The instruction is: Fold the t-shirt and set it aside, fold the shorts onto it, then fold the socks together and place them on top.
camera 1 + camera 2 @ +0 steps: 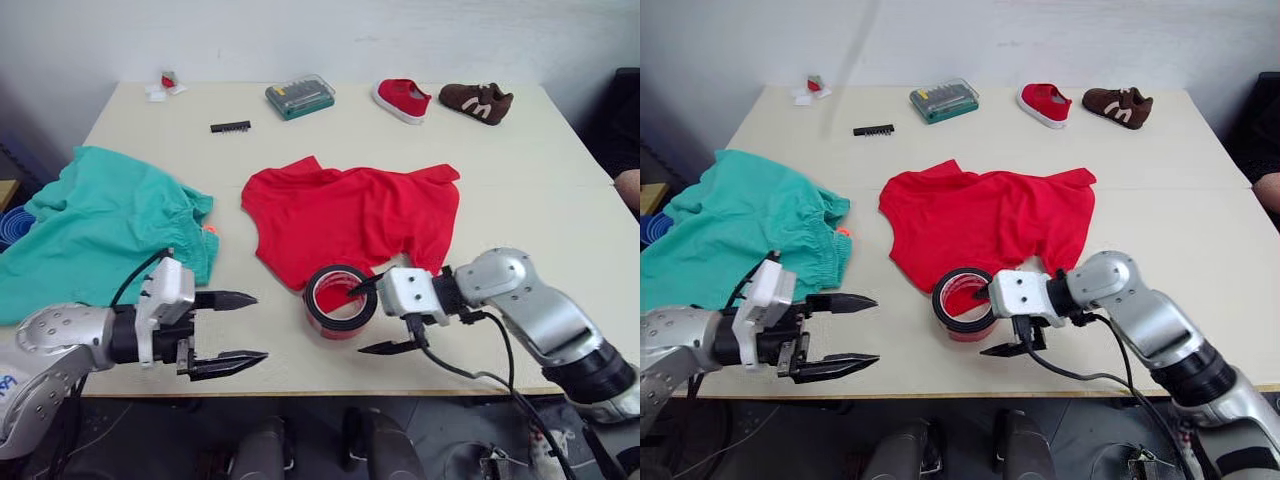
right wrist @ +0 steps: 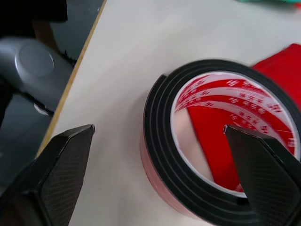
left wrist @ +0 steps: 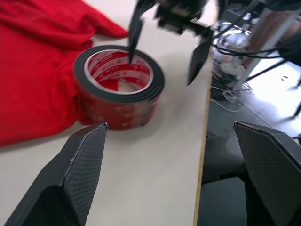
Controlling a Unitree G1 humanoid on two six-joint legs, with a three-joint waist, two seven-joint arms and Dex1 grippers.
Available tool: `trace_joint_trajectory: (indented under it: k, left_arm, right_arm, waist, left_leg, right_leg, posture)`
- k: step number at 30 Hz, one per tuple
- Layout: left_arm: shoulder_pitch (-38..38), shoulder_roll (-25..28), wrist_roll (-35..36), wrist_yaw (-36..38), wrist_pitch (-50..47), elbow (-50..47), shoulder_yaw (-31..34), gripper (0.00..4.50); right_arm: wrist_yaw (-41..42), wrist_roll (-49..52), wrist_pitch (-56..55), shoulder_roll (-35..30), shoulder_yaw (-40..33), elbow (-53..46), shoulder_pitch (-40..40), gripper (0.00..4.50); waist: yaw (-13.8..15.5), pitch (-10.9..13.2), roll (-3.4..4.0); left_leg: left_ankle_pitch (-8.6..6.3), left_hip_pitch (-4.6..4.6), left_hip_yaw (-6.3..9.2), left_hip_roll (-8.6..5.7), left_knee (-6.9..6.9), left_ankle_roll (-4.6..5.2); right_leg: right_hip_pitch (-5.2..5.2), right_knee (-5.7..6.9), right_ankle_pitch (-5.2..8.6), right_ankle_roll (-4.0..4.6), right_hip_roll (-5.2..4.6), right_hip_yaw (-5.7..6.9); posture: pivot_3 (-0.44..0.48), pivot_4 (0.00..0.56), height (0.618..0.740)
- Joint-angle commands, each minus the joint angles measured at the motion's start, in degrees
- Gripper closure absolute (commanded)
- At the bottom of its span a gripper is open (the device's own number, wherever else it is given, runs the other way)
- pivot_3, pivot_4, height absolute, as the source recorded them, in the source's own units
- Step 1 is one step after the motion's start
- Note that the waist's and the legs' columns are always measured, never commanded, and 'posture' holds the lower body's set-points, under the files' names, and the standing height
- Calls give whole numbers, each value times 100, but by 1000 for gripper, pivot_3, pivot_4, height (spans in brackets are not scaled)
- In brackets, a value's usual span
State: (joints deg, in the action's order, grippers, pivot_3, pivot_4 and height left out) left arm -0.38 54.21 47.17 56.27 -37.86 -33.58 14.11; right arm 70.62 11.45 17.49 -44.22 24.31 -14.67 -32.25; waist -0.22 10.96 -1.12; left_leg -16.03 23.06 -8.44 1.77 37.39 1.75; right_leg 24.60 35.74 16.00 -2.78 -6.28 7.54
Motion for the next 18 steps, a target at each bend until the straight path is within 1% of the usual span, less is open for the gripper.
trace_joint_trajectory:
  k: [1,2,3,4,9,10,12,13,16,18]
  left_arm:
    - [-373,16,-73,187,128,-87,-299,0]
    - [-507,-10,-158,223,182,-24,-421,0]
    - [-651,-56,-241,240,229,59,-550,0]
    - [-773,-105,-315,243,266,138,-663,0]
    - [-1145,-301,-622,365,452,335,-1094,0]
    - [-1211,-343,-664,385,475,362,-1171,0]
    - [-1367,-427,-737,447,512,428,-1314,0]
    - [-1469,-475,-767,485,525,477,-1386,0]
    - [-1893,-667,-771,585,489,682,-1596,0]
    - [-2243,-901,-549,566,273,819,-1649,0]
  right_arm:
    - [-80,-417,-388,220,113,321,-119,10]
    - [-49,-512,-478,267,161,418,-132,10]
    - [-32,-622,-632,310,211,528,-128,391]
    - [-11,-701,-785,343,248,621,-124,618]
    - [-20,-906,-1166,460,209,828,-114,2306]
    - [-9,-914,-1204,467,189,846,-116,2701]
    - [37,-871,-1197,470,127,824,-124,3347]
    - [70,-818,-1158,460,83,784,-121,3458]
    - [199,-451,-912,367,-142,404,-20,3460]
    - [306,77,-461,257,-428,-92,122,3460]
  waist:
    - [2,0,0]
    - [4,0,0]
    - [3,0,0]
    - [9,0,0]
    - [14,0,-1]
    - [15,-1,-1]
    - [12,-1,-2]
    - [12,-1,-2]
    - [30,-1,-1]
    - [42,-1,-1]
  left_leg:
    - [2,0,0,-1,0,2]
    - [3,0,0,-1,1,2]
    - [7,0,0,-1,2,7]
    - [8,0,1,0,4,7]
    - [10,0,1,-1,12,10]
    - [10,1,2,-1,14,11]
    - [10,1,2,-1,19,12]
    - [9,0,3,1,23,12]
    - [9,1,4,2,32,13]
    - [9,5,8,1,35,15]
  right_leg:
    - [0,4,0,0,0,-1]
    - [1,6,0,0,0,-1]
    - [0,9,0,0,0,-1]
    - [1,10,0,0,0,0]
    - [-3,14,0,-1,2,2]
    - [-3,14,0,-1,2,3]
    - [-4,16,-1,-3,2,2]
    - [-7,18,-1,-3,3,2]
    - [-7,27,-2,-3,3,2]
    - [-6,25,-2,-4,3,4]
  posture:
    - [0,150,740]
    - [0,150,740]
    - [0,150,740]
    - [0,150,740]
    - [0,150,740]
    - [0,150,740]
    - [0,150,740]
    - [0,150,740]
    - [0,150,740]
    - [0,150,740]
